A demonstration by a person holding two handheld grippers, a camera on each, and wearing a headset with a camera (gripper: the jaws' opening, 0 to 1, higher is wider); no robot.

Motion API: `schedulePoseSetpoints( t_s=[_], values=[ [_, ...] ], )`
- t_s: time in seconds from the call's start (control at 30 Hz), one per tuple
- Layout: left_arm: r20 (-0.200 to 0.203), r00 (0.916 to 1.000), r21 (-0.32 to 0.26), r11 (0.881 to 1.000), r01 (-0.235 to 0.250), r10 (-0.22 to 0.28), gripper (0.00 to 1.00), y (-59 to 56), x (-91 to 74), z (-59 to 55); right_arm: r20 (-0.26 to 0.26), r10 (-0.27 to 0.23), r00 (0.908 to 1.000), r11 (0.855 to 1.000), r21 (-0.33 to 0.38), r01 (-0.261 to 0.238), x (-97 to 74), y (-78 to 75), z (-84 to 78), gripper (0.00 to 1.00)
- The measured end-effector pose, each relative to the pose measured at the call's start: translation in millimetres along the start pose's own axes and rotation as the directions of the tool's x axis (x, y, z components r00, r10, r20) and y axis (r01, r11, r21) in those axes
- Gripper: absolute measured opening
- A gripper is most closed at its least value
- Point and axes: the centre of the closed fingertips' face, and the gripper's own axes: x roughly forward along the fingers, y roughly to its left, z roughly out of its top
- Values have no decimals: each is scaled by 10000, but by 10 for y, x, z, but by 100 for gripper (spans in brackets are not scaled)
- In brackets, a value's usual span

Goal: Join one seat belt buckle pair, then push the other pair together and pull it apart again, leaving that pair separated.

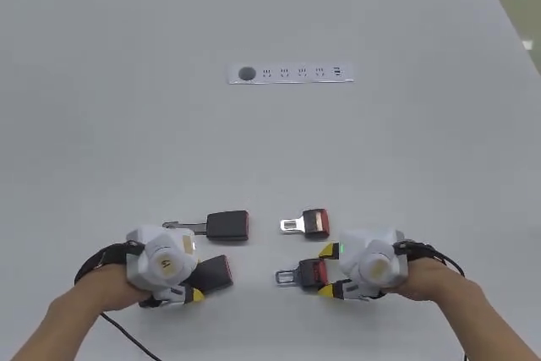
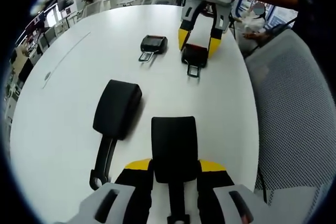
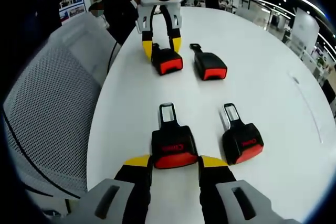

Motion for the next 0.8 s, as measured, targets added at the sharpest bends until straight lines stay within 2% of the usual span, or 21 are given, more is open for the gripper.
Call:
schedulePoseSetpoints(
  t_s=[0.23,0.47,0.7,0.8],
  values=[
    [-67,9997,674,9974,239,-235,33,-6,15,-1,42,-45,10000,10000,33,45,39,-7,-30,31],
    [-314,9983,1304,9901,528,-491,33,-7,24,-21,51,-90,9999,9999,78,89,66,-18,-51,31],
    [-602,9950,1890,9779,894,-794,32,-35,14,8,75,-127,9999,9999,18,127,80,-22,-61,31],
    [-722,9937,2136,9718,995,-858,32,-35,16,-18,93,-154,9998,9999,-51,155,83,-22,-63,31]
  ],
)
